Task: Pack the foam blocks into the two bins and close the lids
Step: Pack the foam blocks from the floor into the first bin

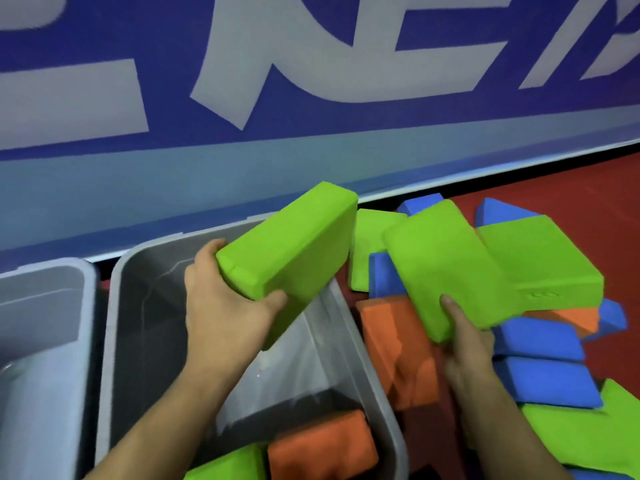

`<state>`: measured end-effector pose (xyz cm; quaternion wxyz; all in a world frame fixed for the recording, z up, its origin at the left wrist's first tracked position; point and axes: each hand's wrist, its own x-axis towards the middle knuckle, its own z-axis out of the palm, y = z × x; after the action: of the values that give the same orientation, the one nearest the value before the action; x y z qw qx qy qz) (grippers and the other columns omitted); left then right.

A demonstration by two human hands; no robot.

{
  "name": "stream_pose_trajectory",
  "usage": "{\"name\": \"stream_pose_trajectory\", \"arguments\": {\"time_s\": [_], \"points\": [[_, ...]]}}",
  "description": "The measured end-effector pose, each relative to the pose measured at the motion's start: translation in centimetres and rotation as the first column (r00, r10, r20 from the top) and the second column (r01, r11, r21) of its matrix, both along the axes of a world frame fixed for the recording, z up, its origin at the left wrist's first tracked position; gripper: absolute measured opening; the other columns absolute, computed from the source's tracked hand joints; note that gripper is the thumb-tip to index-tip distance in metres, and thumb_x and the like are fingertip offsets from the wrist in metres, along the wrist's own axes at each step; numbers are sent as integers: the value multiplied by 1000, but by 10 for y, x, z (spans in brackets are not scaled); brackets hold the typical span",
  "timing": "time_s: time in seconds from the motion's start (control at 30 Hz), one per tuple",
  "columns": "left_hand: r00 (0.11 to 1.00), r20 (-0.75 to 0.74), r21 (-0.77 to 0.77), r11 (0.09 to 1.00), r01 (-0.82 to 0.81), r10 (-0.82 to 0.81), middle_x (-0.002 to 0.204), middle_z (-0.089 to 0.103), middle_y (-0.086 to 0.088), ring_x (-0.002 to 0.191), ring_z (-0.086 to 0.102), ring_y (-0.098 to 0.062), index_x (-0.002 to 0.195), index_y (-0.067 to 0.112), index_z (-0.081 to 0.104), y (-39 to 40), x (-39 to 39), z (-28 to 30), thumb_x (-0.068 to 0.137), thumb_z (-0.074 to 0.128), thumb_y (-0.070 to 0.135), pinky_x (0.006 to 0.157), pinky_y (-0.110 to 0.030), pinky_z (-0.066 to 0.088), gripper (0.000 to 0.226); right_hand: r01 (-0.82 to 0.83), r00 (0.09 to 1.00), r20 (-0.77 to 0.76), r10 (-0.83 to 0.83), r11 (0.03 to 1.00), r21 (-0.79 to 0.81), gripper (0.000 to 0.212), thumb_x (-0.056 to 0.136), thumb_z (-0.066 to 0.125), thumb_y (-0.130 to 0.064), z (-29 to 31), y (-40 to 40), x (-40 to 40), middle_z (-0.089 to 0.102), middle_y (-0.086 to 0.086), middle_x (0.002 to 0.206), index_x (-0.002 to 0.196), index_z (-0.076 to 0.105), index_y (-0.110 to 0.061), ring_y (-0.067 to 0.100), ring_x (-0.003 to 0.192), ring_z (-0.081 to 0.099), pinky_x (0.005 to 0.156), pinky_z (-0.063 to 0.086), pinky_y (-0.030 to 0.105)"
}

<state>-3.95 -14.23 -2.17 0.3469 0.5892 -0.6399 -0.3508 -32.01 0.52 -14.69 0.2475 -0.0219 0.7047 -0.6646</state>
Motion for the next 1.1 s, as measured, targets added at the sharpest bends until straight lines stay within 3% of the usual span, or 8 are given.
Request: {"name": "stream_pose_trajectory", "arguments": {"time_s": [0.13, 0.27, 0.33, 0.4, 0.57, 0.73, 0.87, 1.1], "points": [[948, 319, -293, 951, 98, 0, 108, 45, -5, 98, 45, -25, 122, 22, 48, -1, 31, 42, 49, 74, 28, 90, -44, 40, 78, -71, 886, -416, 203, 948, 310, 107, 28, 94, -54, 56, -9, 17, 60, 4, 113, 120, 49, -21, 22, 102, 59, 90, 51, 43], [765, 644, -302, 922, 243, 10, 104, 48, -9, 94, 46, -35, 123, 19, 52, 3, 63, 50, 44, 66, 34, 88, -46, 32, 82, -296, 466, -702, 538, 843, 450, 70, 52, 90, -33, 148, -17, 88, 57, -5, 98, 109, 51, -24, 15, 87, 53, 75, 43, 31], [679, 734, -252, 918, 306, -25, 102, 50, -12, 91, 48, -36, 122, 15, 54, 13, 78, 41, 40, 65, 38, 85, -46, 34, 86, -300, 130, -692, 710, 694, 655, 53, 61, 77, -44, 163, -22, 113, 60, -4, 94, 105, 54, -27, 24, 86, 57, 70, 46, 37], [599, 795, -173, 911, 375, -96, 97, 52, -13, 85, 50, -36, 119, 12, 56, 27, 88, 24, 38, 64, 41, 82, -46, 38, 87, -194, -120, -567, 815, 540, 819, 69, 60, 69, -40, 155, -25, 132, 56, -1, 105, 124, 48, -25, 29, 92, 55, 75, 45, 41], [420, 826, 184, 885, 427, -375, 117, 47, -9, 101, 47, -32, 144, 13, 30, 60, 100, -27, 55, 60, 49, 90, -45, 38, 101, -135, -444, -283, 850, 249, 959, 101, 44, 75, -41, 94, -23, 162, 53, 1, 106, 136, 38, -22, 26, 93, 54, 80, 45, 41], [309, 811, 331, 826, 457, -496, 134, 35, -9, 116, 36, -31, 151, 11, -9, 82, 103, -75, 70, 42, 54, 102, -48, 26, 105, -176, -457, -176, 872, 106, 979, 97, 69, 43, -83, 26, -15, 179, 58, 7, 120, 140, 39, -16, 31, 109, 57, 98, 43, 57], [366, 754, 411, 826, 386, -546, 155, 17, -10, 141, 13, -35, 150, 12, -16, 96, 101, -114, 77, 33, 63, 114, -58, -1, 102, -211, -399, -159, 903, 78, 974, 87, 80, 33, -79, -16, -12, 186, 56, 10, 132, 141, 37, -17, 34, 123, 51, 106, 24, 58], [484, 729, 306, 862, 404, -485, 137, 52, -22, 130, 42, -44, 145, 8, 39, 99, 97, -161, 78, 46, 67, 108, -66, 24, 90, -286, -352, -248, 903, 149, 947, 74, 87, 36, -69, -41, -18, 181, 51, 3, 134, 141, 43, -19, 28, 125, 45, 109, 27, 56]]}}
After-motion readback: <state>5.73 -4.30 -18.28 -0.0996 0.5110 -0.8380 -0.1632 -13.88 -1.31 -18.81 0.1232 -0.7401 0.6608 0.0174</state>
